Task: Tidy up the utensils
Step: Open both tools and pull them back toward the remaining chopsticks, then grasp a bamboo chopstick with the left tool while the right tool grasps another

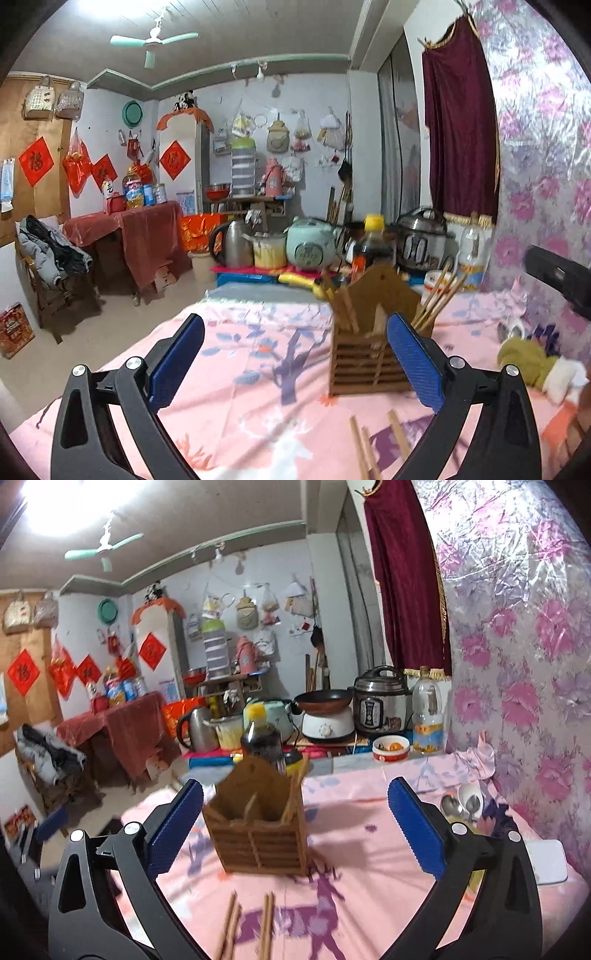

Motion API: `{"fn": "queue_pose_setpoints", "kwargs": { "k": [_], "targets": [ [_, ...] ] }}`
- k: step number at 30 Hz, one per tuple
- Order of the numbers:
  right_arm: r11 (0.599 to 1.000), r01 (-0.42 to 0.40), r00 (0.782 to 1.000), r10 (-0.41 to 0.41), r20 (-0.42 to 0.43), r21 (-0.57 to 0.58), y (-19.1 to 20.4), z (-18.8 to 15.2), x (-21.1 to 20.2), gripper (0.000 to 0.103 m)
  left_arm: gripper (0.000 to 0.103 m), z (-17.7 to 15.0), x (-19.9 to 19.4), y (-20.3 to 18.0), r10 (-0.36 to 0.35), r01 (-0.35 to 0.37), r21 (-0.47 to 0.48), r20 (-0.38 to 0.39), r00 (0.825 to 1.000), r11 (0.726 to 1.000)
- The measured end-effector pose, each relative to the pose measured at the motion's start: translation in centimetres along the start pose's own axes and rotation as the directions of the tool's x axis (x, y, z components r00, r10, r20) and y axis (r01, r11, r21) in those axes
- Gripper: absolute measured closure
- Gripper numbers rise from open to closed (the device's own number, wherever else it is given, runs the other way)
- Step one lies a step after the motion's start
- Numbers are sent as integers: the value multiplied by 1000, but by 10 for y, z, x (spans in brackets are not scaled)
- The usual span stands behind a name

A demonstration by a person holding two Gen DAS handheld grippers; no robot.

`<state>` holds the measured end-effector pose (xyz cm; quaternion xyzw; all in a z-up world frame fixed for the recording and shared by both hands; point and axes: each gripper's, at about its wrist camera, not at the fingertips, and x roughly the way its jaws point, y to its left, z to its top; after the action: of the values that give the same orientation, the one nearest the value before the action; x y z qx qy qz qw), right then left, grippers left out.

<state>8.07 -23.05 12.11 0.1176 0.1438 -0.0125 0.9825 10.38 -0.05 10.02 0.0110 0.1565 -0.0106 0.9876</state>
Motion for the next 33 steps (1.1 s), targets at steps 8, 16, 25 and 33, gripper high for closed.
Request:
{"fn": "queue_pose_setpoints", "kwargs": {
  "k": [8,16,25,33],
  "targets": [
    [1000,-23,980,19,-200,-14,-30,-69,-13,6,6,-51,12,14,-32,35,9,-257,966,999],
    [994,-27,937,62,-344,105,-53,-83,9,6,6,-92,14,17,-189,201,-21,-454,871,979],
    [982,-29,891,109,-440,185,-63,-94,24,6,6,-117,24,-19,-228,323,66,-574,786,944],
    [991,-37,843,99,-529,127,-51,-108,38,6,6,-134,30,-39,-164,342,173,-629,760,923]
  ]
}}
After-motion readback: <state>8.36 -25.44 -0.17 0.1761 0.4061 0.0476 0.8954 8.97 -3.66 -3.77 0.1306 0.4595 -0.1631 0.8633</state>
